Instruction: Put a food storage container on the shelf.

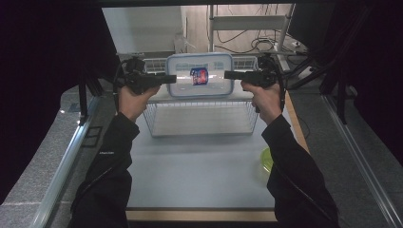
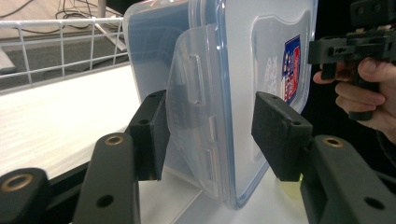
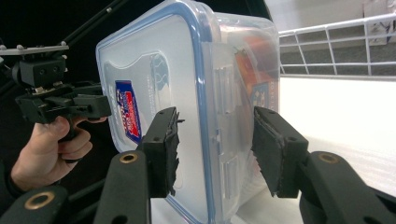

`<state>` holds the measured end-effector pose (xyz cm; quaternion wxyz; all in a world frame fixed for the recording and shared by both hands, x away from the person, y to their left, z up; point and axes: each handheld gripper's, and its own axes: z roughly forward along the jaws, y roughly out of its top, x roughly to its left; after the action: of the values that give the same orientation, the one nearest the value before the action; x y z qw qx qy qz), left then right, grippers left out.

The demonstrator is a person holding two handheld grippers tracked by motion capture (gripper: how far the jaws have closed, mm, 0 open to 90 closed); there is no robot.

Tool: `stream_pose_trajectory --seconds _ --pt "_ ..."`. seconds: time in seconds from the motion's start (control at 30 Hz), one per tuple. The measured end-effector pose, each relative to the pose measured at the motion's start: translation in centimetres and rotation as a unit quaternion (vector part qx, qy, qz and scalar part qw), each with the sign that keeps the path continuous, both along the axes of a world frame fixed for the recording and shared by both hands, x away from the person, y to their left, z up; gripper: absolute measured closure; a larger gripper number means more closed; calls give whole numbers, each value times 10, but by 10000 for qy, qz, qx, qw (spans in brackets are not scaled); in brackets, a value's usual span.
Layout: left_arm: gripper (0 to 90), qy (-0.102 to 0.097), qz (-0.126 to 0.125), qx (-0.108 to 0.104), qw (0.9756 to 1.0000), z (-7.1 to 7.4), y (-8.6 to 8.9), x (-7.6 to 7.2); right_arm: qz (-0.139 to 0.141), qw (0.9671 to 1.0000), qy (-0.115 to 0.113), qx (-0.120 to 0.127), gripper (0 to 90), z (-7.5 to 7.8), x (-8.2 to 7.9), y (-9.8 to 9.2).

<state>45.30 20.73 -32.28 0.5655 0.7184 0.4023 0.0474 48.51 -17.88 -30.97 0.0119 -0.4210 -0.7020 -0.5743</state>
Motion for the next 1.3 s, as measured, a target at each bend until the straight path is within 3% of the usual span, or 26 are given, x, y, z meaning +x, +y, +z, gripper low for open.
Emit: stream_pose_trajectory --seconds 0.13,0.3,0.43,0.6,0.83,1.03,1.13,1.3 --pt "468 -58 15 -23 10000 -1 -1 0 -2 10000 67 61 520 -2 2 -1" --pt "454 -275 39 27 9996 -5 -2 -4 -10 10000 36 57 512 -2 2 -1" --pt "416 -398 130 305 9987 -7 -4 -6 -63 10000 27 32 509 -4 2 0" --pt "388 -402 116 273 9988 -9 -4 -6 -113 9998 37 -172 507 -7 2 2" --pt "305 -156 135 57 9998 -14 -1 1 -160 9996 91 -233 508 -14 3 7" --pt "205 -213 145 371 9990 -12 -7 2 -146 9996 107 -197 524 -14 2 5" --pt "134 -397 181 394 9983 -13 -9 0 -135 9994 100 -314 548 -16 1 6" --pt "68 -403 289 466 9977 -9 -7 -2 -118 9992 104 -366 549 -21 1 9"
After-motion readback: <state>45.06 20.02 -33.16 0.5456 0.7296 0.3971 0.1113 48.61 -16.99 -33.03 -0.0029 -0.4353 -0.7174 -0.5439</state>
